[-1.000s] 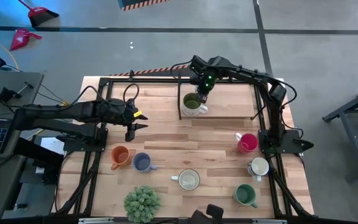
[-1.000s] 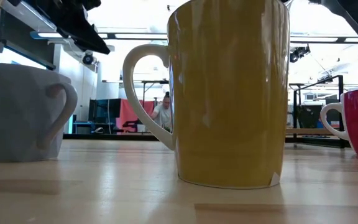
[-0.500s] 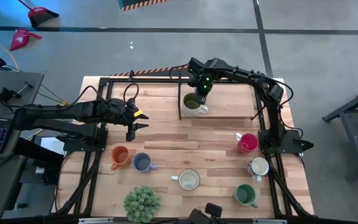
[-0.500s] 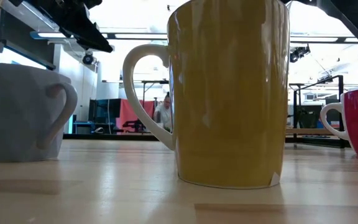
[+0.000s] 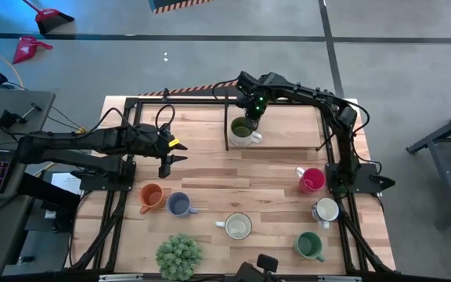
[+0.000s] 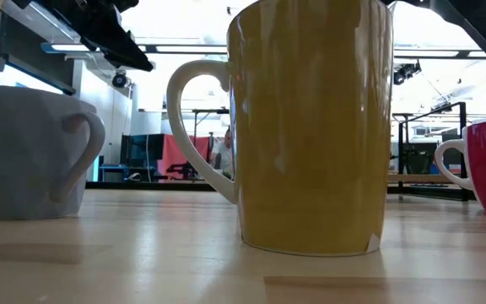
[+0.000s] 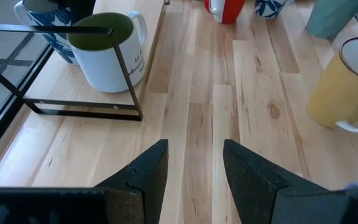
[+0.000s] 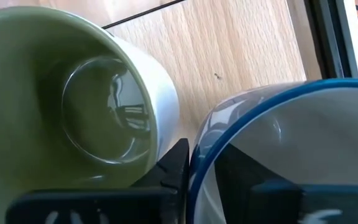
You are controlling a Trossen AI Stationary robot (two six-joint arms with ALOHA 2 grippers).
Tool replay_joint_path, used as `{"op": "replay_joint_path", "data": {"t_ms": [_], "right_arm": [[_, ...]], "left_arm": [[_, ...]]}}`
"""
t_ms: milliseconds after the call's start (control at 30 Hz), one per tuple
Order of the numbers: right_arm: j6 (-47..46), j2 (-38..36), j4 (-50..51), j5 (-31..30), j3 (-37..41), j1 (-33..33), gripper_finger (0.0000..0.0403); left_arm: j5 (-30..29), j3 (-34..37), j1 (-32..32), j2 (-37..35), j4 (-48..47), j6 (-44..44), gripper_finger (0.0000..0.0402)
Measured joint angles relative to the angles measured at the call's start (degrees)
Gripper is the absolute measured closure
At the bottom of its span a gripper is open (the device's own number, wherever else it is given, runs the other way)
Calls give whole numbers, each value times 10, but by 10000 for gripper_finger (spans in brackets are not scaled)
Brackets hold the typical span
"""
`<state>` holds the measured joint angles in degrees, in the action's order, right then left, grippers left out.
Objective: Place coffee mugs
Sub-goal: Put the left blue patterned mug on the shelf
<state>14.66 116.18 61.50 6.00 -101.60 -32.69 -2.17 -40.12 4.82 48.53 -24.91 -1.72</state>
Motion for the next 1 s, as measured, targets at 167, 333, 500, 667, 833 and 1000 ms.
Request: {"op": "replay_joint_path", "data": {"t_ms": [167,333,500,667,833,1000], "right_arm": [[0,0,-4,0,0,0,334],[0,-1,-5,0,0,0,327],[4,-6,11,-2,-21,0,327],[7,-6,42,2,-71,0,326],[3,-7,99,5,-128,0,326],[-7,-7,160,-20,-187,0,326]], "left_arm": [[0,0,0,0,0,0,259],[0,0,0,0,0,0,259],[0,0,0,0,0,-4,259],[0,0,0,0,0,-4,259],[0,0,0,0,0,-5,259],[0,0,0,0,-1,-5,259]]}}
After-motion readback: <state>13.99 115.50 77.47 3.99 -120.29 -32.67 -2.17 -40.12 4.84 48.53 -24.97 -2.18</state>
